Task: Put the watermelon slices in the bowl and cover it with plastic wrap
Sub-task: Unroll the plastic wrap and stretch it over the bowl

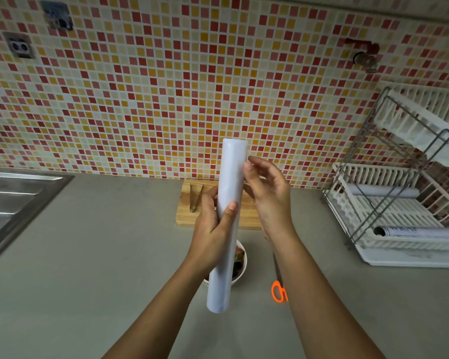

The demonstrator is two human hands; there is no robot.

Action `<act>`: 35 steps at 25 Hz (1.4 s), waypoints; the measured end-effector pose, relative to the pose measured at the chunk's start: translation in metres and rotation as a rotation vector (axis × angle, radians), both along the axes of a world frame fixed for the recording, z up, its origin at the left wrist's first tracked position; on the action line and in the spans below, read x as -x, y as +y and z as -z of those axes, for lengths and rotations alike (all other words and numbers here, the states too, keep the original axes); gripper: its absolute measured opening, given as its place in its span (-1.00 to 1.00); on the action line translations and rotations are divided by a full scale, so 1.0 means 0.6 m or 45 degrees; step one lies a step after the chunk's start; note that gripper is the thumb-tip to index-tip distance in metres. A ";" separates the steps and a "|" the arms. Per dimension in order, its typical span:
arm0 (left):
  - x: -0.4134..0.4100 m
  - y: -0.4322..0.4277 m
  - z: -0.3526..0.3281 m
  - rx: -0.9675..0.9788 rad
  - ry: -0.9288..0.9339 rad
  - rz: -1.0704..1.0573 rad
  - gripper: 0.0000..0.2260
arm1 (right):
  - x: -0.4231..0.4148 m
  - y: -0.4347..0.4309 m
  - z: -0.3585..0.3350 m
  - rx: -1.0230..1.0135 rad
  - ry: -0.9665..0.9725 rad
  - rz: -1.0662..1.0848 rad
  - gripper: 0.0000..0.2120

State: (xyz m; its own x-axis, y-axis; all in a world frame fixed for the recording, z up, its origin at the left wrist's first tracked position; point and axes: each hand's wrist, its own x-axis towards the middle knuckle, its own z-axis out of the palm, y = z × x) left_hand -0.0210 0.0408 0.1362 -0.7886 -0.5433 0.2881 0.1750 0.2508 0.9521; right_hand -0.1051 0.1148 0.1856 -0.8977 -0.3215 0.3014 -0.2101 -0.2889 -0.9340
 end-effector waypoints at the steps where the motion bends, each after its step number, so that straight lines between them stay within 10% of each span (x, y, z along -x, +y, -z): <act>1: -0.002 0.001 0.001 0.001 -0.006 0.006 -0.74 | 0.001 -0.003 -0.005 0.006 0.046 0.057 -0.90; 9: -0.010 -0.009 0.010 -0.024 -0.021 0.001 -0.73 | 0.001 -0.013 -0.015 0.049 -0.149 0.061 -0.94; 14: -0.010 -0.033 -0.006 0.009 -0.014 -0.023 -0.61 | -0.014 0.009 0.009 -0.101 -0.168 -0.002 -0.56; 21: 0.001 -0.073 -0.052 0.038 0.105 -0.010 -0.64 | -0.083 0.008 0.114 -0.319 0.031 0.005 -0.96; 35: 0.027 -0.094 -0.075 0.134 0.158 -0.131 -0.60 | -0.067 0.000 0.122 -0.482 0.230 0.026 -0.90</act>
State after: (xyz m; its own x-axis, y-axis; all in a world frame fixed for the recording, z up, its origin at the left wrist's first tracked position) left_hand -0.0370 -0.0156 0.1809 -0.6854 -0.5808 0.4391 0.2578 0.3704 0.8924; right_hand -0.0650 0.1150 0.1124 -0.8488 -0.4222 0.3182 -0.3821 0.0739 -0.9212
